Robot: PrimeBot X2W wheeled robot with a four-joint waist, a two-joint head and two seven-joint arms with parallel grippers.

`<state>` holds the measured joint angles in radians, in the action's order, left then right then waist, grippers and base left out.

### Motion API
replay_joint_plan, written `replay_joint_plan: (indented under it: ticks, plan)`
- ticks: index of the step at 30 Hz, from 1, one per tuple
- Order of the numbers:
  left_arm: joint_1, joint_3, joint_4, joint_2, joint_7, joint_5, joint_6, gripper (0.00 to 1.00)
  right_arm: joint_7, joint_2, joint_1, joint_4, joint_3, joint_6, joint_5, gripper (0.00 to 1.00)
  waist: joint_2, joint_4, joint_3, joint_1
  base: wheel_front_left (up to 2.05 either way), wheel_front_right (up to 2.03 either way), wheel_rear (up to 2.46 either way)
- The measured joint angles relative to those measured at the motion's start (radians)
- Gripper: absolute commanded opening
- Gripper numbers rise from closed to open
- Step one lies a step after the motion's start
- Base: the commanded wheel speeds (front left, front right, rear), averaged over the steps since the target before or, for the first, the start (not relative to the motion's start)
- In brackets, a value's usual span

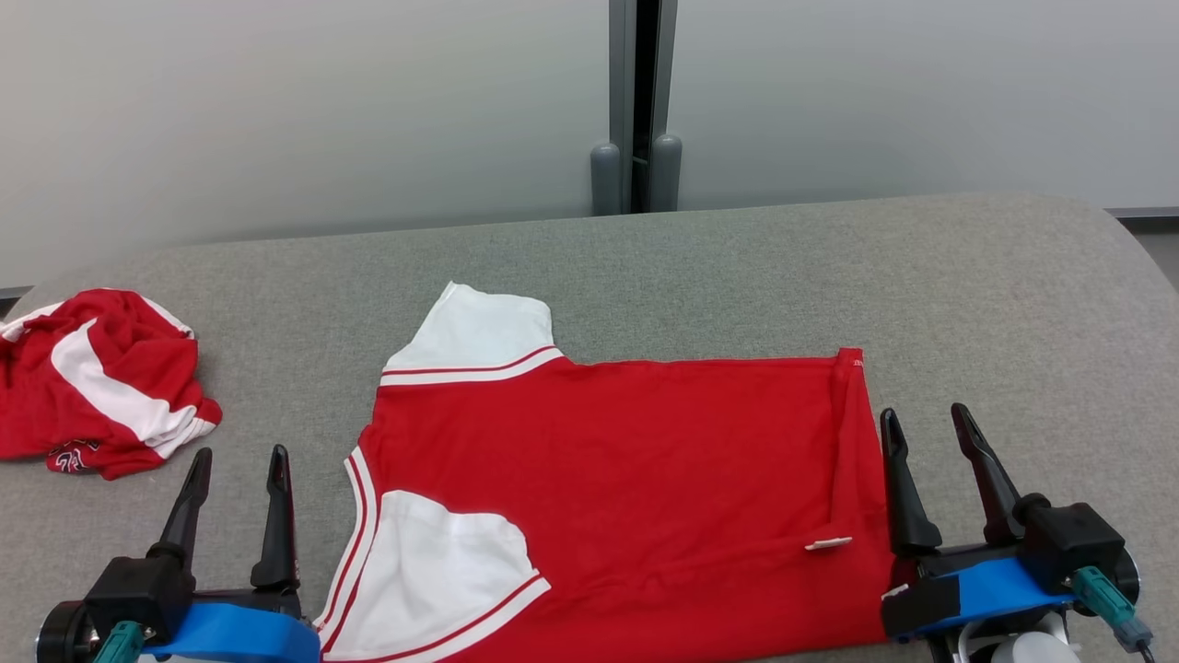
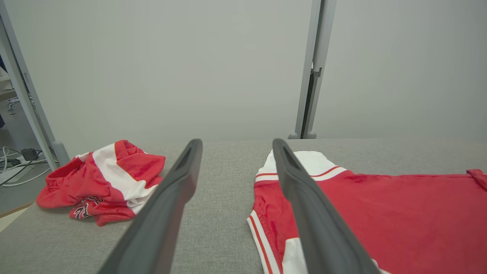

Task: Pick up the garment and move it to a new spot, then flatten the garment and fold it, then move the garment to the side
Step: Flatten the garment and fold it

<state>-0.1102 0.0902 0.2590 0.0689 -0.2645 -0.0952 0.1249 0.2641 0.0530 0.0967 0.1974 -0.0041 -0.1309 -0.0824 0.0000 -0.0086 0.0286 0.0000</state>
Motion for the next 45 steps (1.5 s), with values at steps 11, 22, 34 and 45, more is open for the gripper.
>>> replay_joint_plan:
  ticks: [11,22,34,45]
  plan:
    - [-0.162,-0.039,0.057,0.027,0.0,-0.008,0.002,1.0,0.0,0.017,0.092,0.0,-0.038,0.0,0.031,1.0,0.0,-0.003,0.047,0.0,0.0,0.0,0.0]
    - [-0.549,-0.238,0.263,0.169,0.0,-0.053,0.003,1.0,0.0,0.052,0.351,0.102,-0.036,0.0,0.058,1.0,0.0,-0.035,0.191,0.0002,0.0,0.0,0.0]
    - [-0.903,-0.537,0.518,0.297,0.09,-0.19,0.006,1.0,0.0,0.028,0.495,0.126,-0.014,0.0,0.065,1.0,0.0,-0.095,0.389,0.0003,0.0,0.0,0.0]
    - [-1.052,-0.781,0.652,0.371,0.243,-0.389,0.006,1.0,0.0,0.012,0.528,0.12,-0.014,0.0,0.065,1.0,0.0,-0.154,0.497,0.0002,0.0,0.0,0.0]
